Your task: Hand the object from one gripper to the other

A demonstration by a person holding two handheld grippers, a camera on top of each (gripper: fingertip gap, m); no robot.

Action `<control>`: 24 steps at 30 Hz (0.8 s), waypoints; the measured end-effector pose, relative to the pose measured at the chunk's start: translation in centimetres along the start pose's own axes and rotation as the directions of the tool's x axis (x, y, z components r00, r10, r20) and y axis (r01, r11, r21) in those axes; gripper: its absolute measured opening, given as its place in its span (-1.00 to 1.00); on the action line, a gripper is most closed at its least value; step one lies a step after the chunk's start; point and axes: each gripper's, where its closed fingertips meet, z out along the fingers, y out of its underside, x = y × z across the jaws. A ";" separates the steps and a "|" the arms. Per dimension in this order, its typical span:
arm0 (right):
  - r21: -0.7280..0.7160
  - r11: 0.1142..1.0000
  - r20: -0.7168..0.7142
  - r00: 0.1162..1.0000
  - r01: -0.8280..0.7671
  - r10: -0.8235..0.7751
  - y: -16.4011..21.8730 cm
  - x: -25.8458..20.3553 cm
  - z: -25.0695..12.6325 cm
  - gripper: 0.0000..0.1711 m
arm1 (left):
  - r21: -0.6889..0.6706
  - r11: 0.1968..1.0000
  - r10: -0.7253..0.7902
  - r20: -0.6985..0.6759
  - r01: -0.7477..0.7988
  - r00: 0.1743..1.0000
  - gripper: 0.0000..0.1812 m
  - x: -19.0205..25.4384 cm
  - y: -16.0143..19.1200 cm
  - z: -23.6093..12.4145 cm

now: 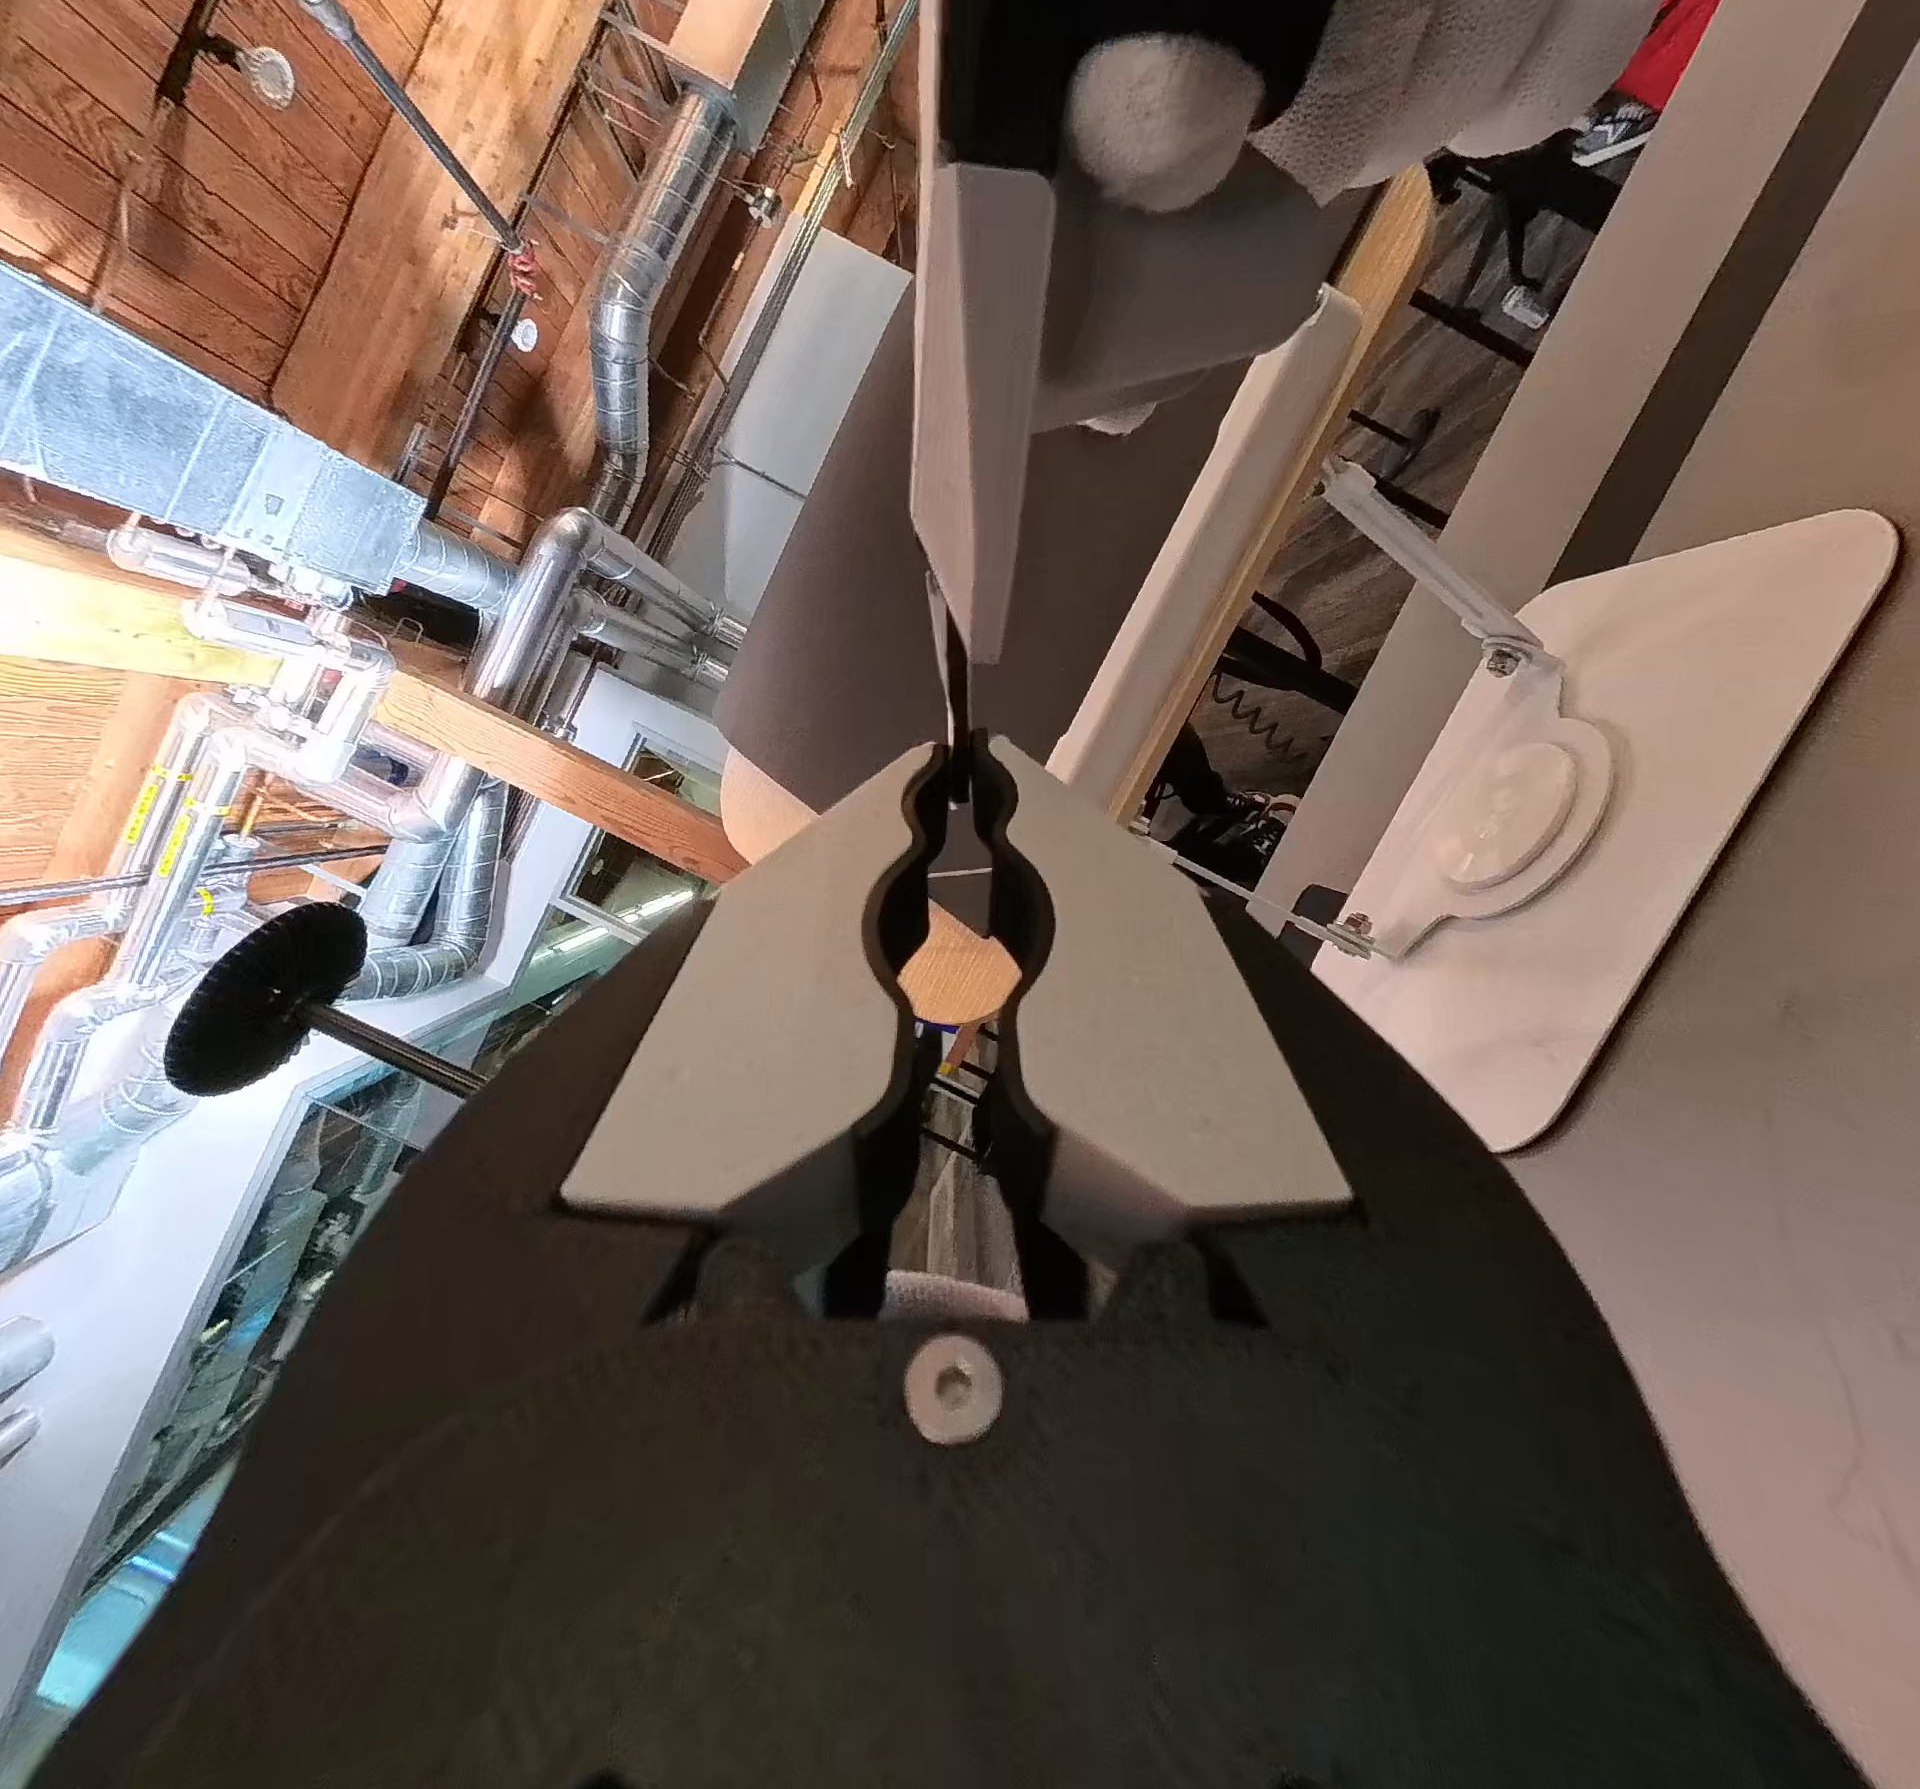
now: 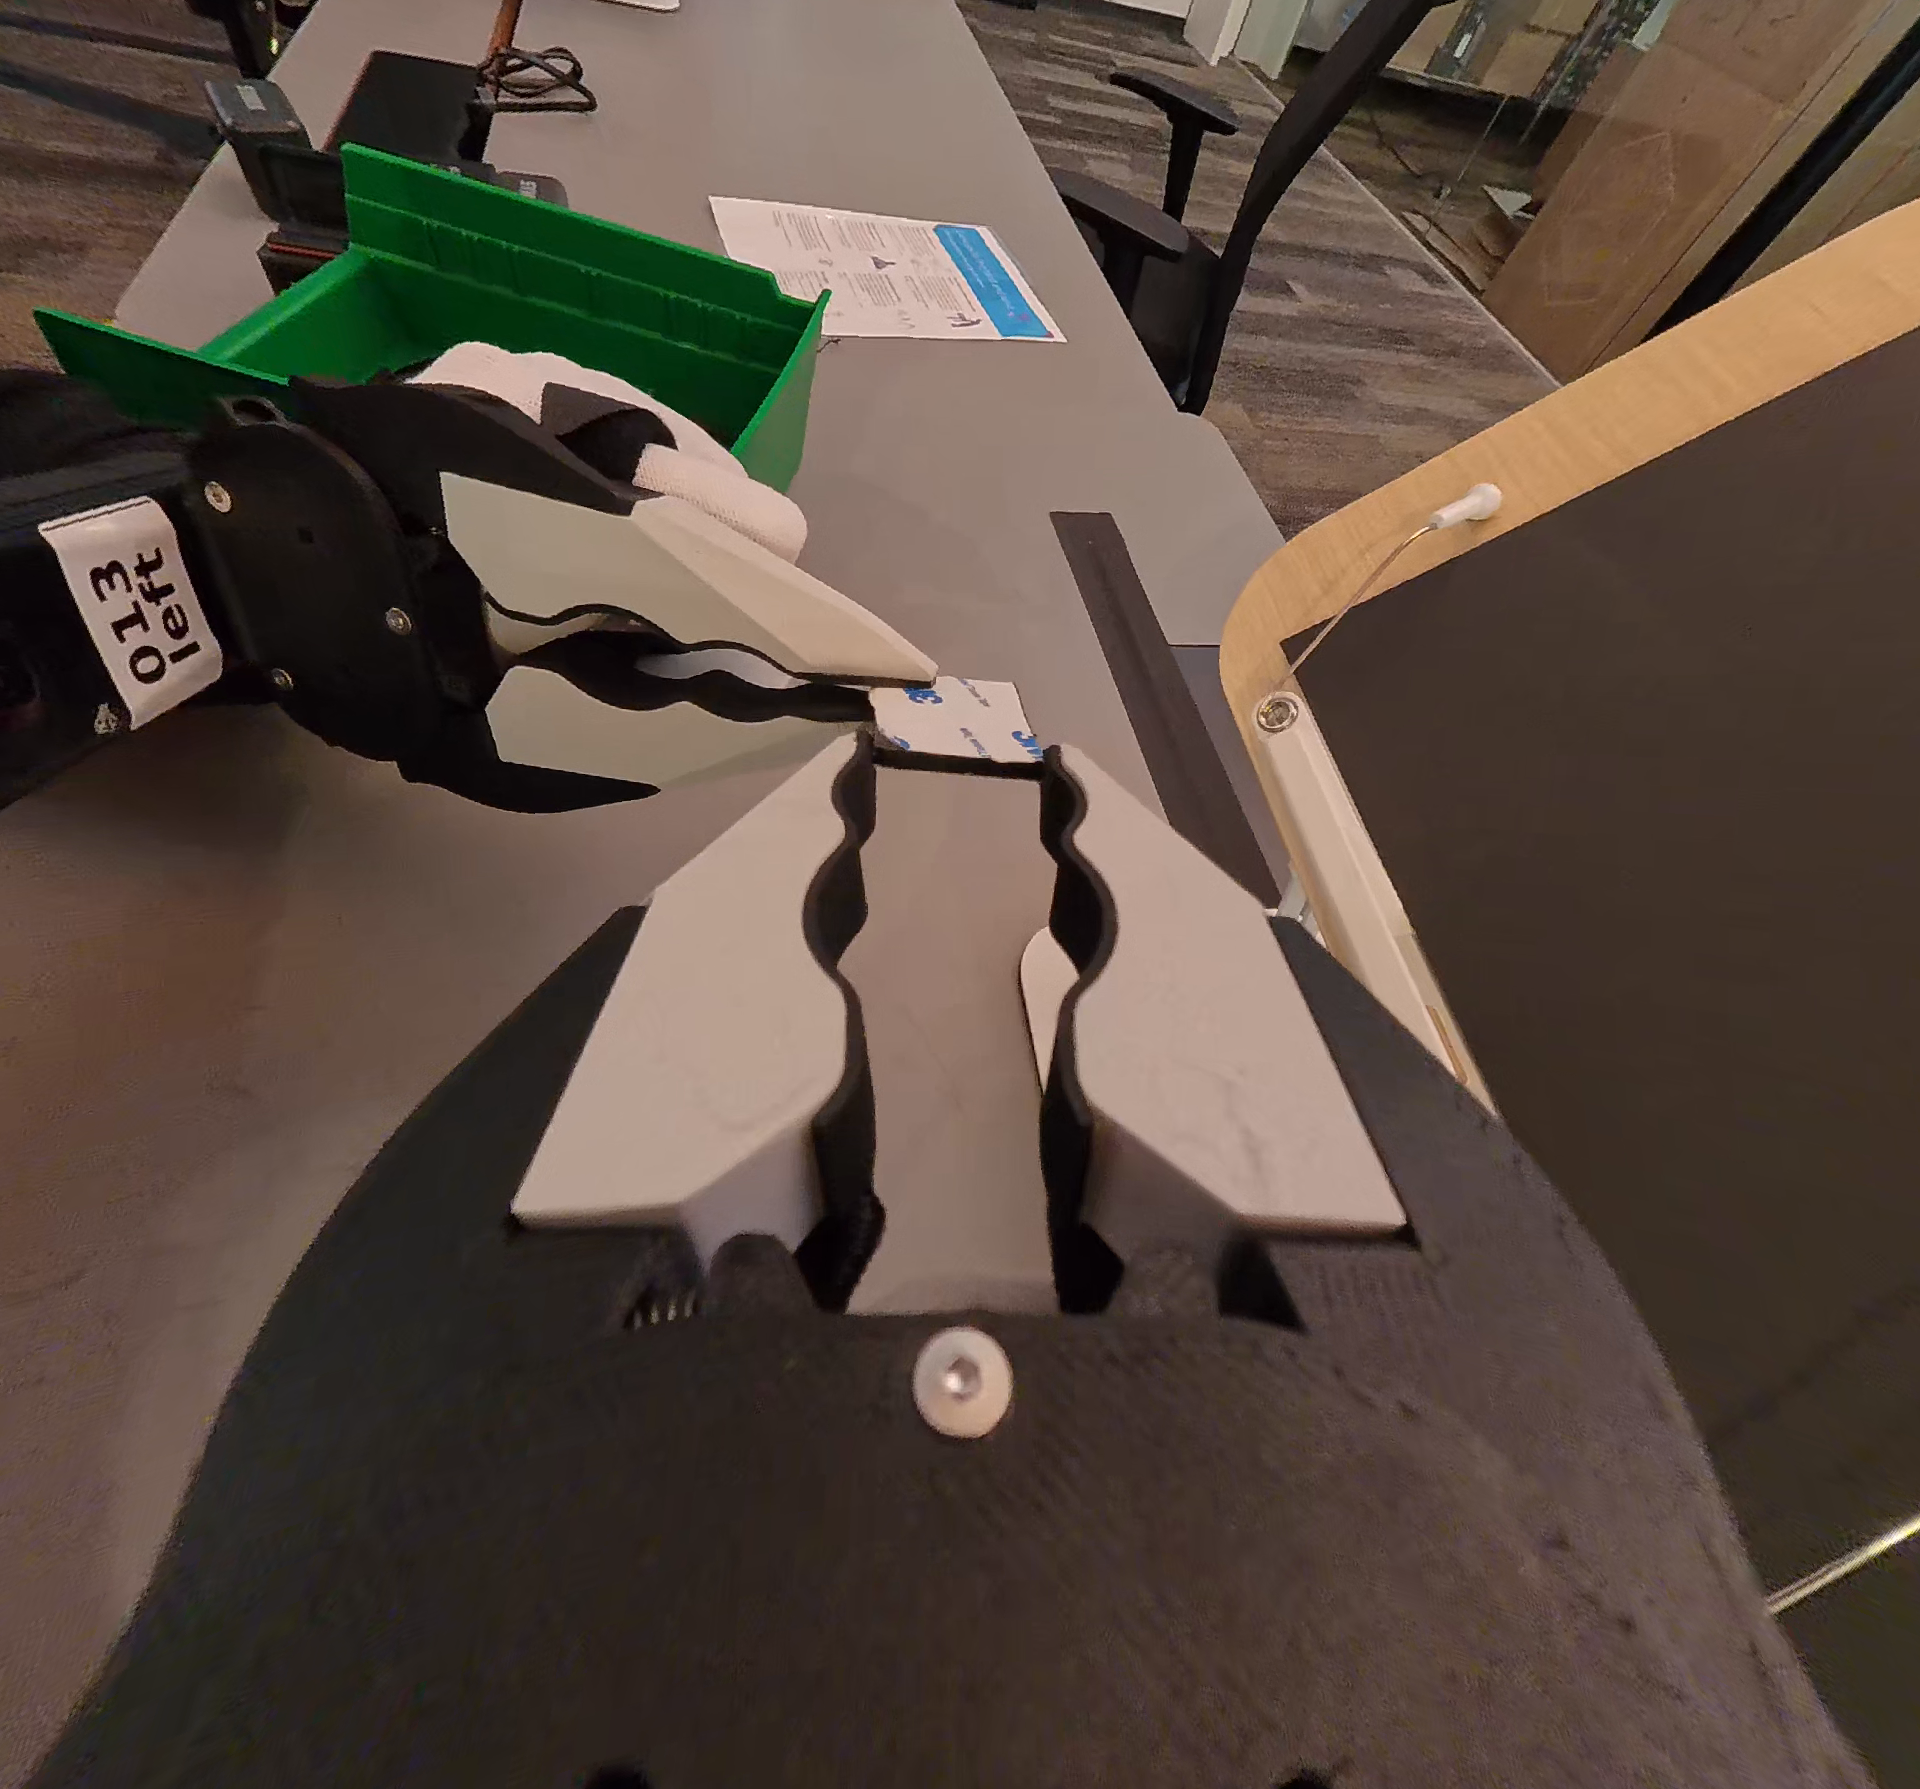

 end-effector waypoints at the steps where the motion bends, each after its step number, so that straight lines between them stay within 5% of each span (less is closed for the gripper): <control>1: 0.000 1.000 -0.002 1.000 0.006 -0.006 0.0 0.0 0.0 -0.66 | 0.000 1.000 -0.010 -0.002 0.010 1.000 -0.99 0.0 0.0 0.0; 10: -0.022 0.996 -0.016 0.996 0.082 -0.083 0.4 0.1 -0.7 -0.66 | 0.088 0.943 -0.292 -0.237 0.320 0.927 -0.74 0.0 -1.1 -0.9; 17: -0.085 0.951 0.051 0.955 0.297 -0.294 1.3 -2.2 -1.2 -0.66 | -0.075 0.743 -0.587 -0.549 0.665 0.595 -0.59 0.4 -1.7 -2.1; 20: -0.102 0.933 0.082 0.937 0.347 -0.339 1.5 -3.2 -1.0 -0.66 | -0.110 0.721 -0.592 -0.611 0.684 0.526 -0.55 1.1 -2.0 -2.7; 24: -0.109 0.925 0.104 0.930 0.364 -0.354 1.6 -3.7 -0.7 -0.66 | -0.129 0.782 -0.530 -0.655 0.610 0.539 -0.52 3.1 -2.1 -3.2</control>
